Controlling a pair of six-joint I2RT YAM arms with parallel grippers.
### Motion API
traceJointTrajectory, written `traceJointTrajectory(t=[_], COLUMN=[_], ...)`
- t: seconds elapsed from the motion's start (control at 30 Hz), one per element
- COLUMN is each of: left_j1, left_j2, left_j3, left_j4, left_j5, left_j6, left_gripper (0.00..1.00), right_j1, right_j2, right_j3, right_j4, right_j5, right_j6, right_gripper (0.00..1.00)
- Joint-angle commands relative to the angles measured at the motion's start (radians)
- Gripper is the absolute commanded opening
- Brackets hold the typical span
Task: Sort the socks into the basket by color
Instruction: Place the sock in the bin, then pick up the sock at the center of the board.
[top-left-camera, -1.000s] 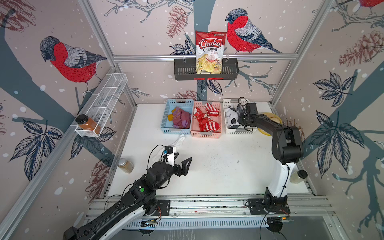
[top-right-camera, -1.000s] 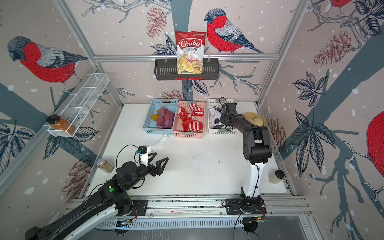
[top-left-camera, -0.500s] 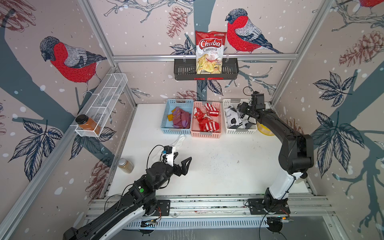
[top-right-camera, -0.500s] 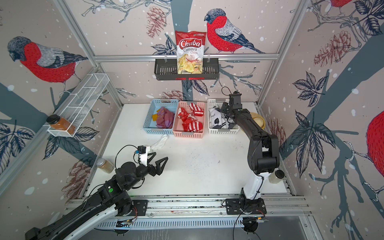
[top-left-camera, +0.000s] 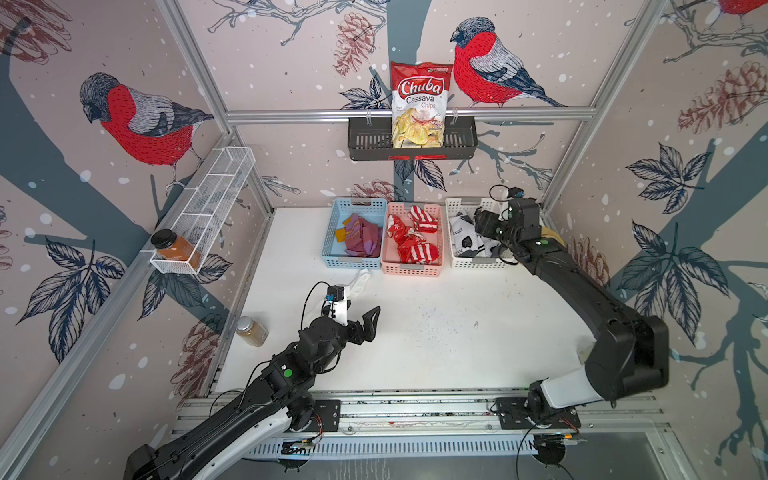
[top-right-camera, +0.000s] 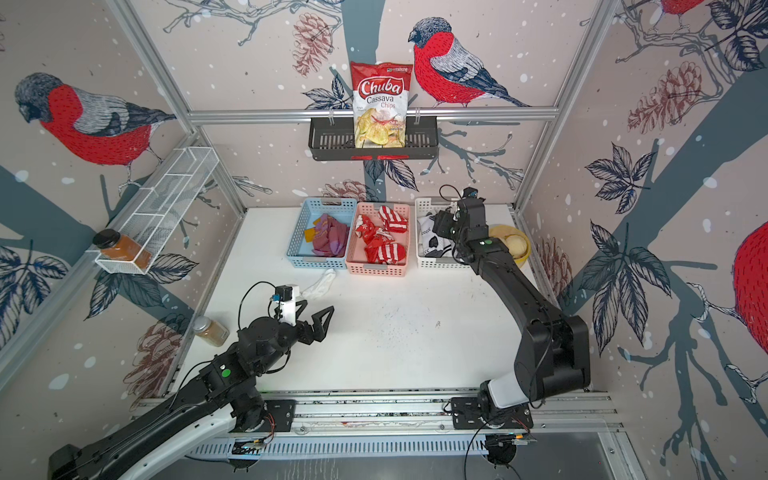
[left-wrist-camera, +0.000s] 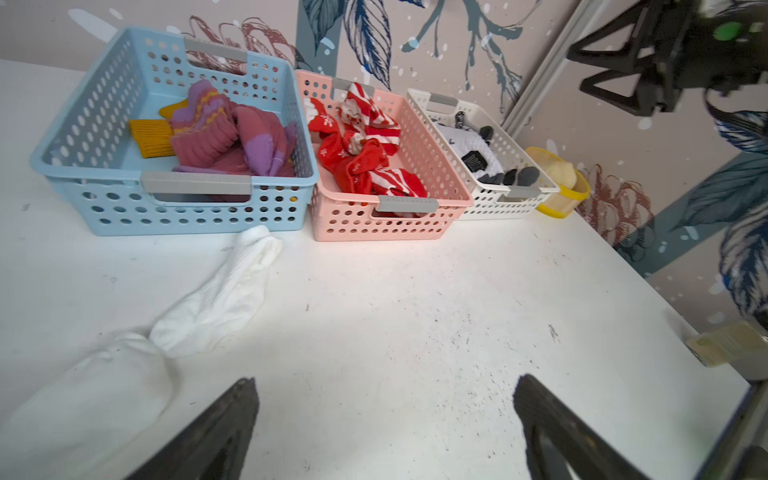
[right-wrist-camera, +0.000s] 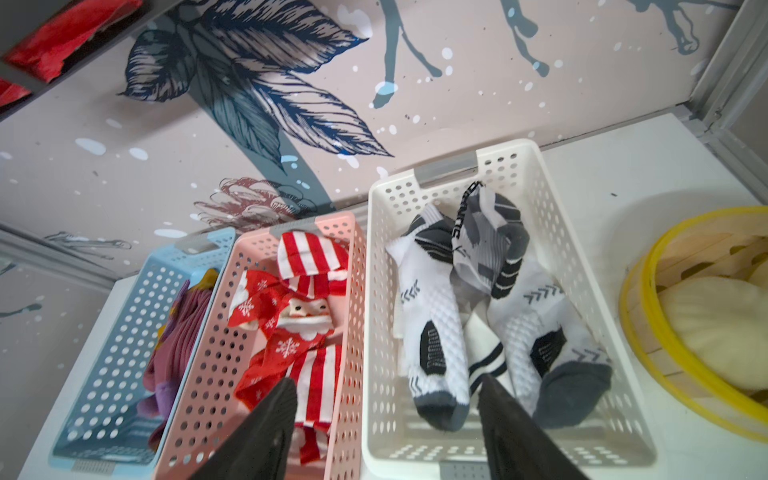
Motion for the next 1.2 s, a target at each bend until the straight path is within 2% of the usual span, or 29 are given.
traceJointTrajectory(t=[0.0,0.13,0.27,0.57,0.67,0.77,0.9,1.17], left_j1=[0.008,0.06,0.188,0.287,0.382,0.437,0.448,0.45], left_j2=[0.079,0.197,0.277,0.415,0.426,0.456,0.555,0.688], left_j3=[0.057,0.118,0.137,0.159,0.145,0.134,0.164,0.221], left_j4=[-0.06,-0.086,-0.053,-0.196,-0.182,-0.151,-0.174,-0.198], left_j5=[-0.159,-0.195,-0.102,-0.216,-0.133,-0.048,-0.053,-0.049], left_j6=[-0.019,-0.024,-0.008,-0.118,-0.118,-0.111,-0.121,-0.121], left_gripper=[0.96,0.96,0.96,0.96,0.94,0.93,0.93,0.87], right_j1=[0.042,0.113,0.182,0.237,0.241,0.253,0.268,0.272], right_j2=[-0.074,-0.158,-0.221,-0.281,-0.299,-0.311,-0.322,-0.353], right_j3=[-0.089,-0.194,-0.281,-0.405,-0.422,-0.432,-0.435,-0.464], right_j4=[0.079,0.106,0.124,0.132,0.137,0.137,0.132,0.135], right_j5=[0.026,0.052,0.074,0.078,0.069,0.069,0.072,0.082], right_j6=[0.029,0.055,0.087,0.143,0.151,0.159,0.163,0.178], right_gripper=[0.73,0.75,0.76,0.77,0.77,0.78,0.78,0.79])
